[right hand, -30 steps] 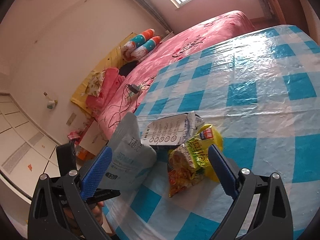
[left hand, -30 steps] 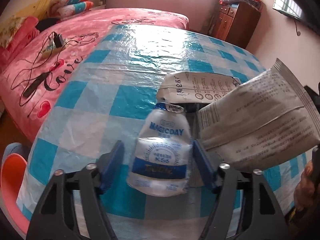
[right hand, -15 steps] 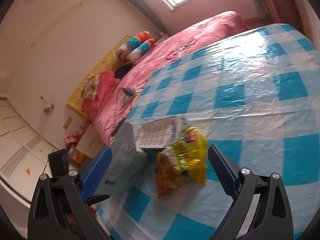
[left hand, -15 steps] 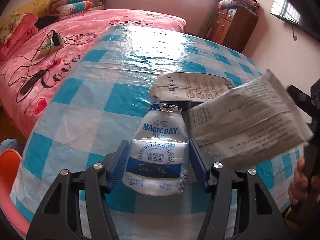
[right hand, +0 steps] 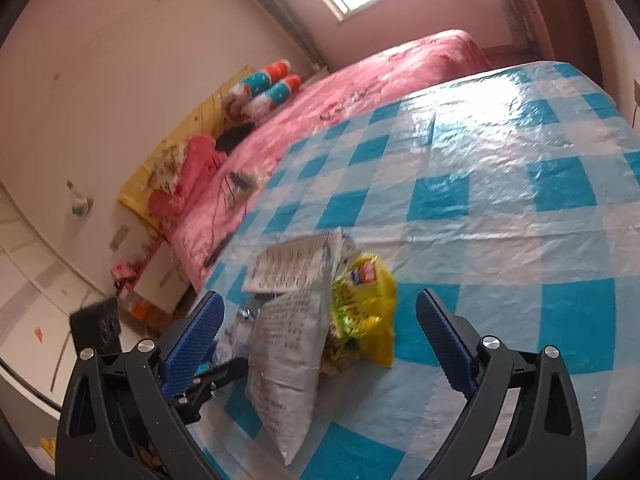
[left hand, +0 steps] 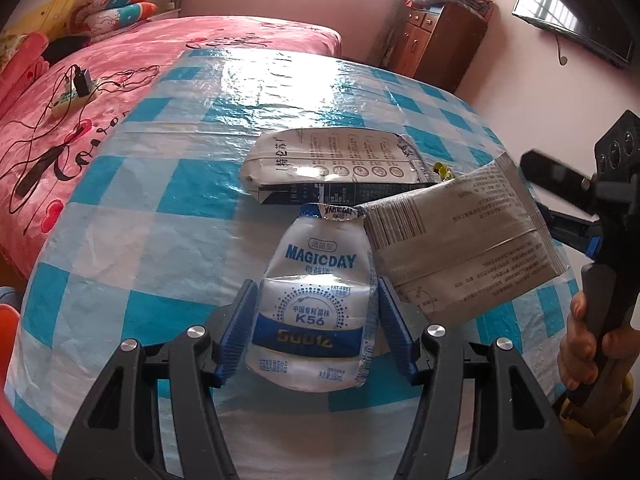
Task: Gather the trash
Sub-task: 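Grasp the white MAGICDAY yogurt bottle with the left tool while the right tool grasps the paper bag, then carry the yogurt bottle and paper bag in both tools to the orange bucket, then open the left tool over the bucket while the right tool drops the paper bag in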
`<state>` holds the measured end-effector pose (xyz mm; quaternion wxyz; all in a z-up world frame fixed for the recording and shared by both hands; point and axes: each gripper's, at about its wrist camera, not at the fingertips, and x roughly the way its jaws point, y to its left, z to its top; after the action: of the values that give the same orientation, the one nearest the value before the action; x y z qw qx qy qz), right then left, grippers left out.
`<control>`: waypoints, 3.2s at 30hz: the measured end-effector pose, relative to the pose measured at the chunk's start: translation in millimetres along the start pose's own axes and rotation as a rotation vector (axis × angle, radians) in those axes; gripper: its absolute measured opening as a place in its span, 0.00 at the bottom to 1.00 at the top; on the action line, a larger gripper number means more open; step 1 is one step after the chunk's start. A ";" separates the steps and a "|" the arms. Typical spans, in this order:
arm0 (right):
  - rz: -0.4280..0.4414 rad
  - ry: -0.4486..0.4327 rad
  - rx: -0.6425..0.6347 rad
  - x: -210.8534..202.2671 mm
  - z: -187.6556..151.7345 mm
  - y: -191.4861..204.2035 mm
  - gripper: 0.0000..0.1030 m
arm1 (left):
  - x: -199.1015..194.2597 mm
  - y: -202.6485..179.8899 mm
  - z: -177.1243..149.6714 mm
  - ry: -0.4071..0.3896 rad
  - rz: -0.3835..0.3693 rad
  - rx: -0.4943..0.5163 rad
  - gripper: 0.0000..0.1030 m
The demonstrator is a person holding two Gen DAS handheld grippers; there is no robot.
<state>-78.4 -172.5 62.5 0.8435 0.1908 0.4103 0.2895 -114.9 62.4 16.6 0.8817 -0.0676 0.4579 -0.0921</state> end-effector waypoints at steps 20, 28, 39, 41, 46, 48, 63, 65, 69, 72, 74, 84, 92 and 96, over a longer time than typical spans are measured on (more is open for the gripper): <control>0.091 0.133 -0.116 36.1 -23.7 37.1 0.46 | -2.6 8.7 -4.4 -0.033 -0.046 -0.005 0.59; 0.080 0.094 -0.050 38.0 -25.1 31.0 0.28 | -7.6 24.0 -7.8 -0.047 -0.085 -0.048 0.59; -0.008 0.039 -0.063 33.1 -24.0 48.0 0.22 | -17.2 53.8 -13.4 -0.070 -0.128 -0.109 0.59; -0.019 0.030 -0.067 31.3 -24.5 51.9 0.22 | -19.4 58.8 -14.8 -0.075 -0.139 -0.117 0.59; -0.046 0.023 -0.082 31.7 -22.6 63.7 0.21 | -29.3 70.0 -17.7 -0.097 -0.162 -0.132 0.59; -0.049 0.023 -0.088 31.4 -22.0 68.5 0.21 | -33.4 76.5 -19.0 -0.106 -0.167 -0.141 0.59; 0.014 0.072 -0.204 54.6 -22.4 142.6 0.20 | -66.1 137.4 -39.6 -0.165 -0.135 -0.240 0.59; 0.035 0.086 -0.223 61.1 -22.9 155.2 0.20 | -71.2 147.1 -43.0 -0.174 -0.126 -0.256 0.59; 0.070 0.115 -0.271 75.0 -25.1 182.7 0.20 | -83.2 167.3 -51.3 -0.191 -0.101 -0.291 0.59; 0.105 0.147 -0.300 88.5 -27.5 204.3 0.20 | -93.6 185.1 -60.2 -0.205 -0.076 -0.327 0.59; 0.134 0.172 -0.321 100.1 -29.7 221.6 0.20 | -98.1 199.2 -64.5 -0.211 -0.054 -0.350 0.59; 0.244 0.266 -0.420 156.9 -50.3 301.2 0.20 | -123.5 279.6 -109.0 -0.215 0.125 -0.504 0.59; 0.319 0.353 -0.505 202.1 -82.0 356.8 0.24 | -128.9 335.7 -142.0 -0.187 0.275 -0.647 0.65; 0.301 0.396 -0.494 218.4 -98.1 362.6 0.68 | -131.6 358.2 -156.1 -0.177 0.334 -0.726 0.74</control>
<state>-169.2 252.0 80.4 0.7161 -0.0204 0.4509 0.5324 -281.0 435.4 -40.9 0.8392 -0.3069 0.3879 0.2261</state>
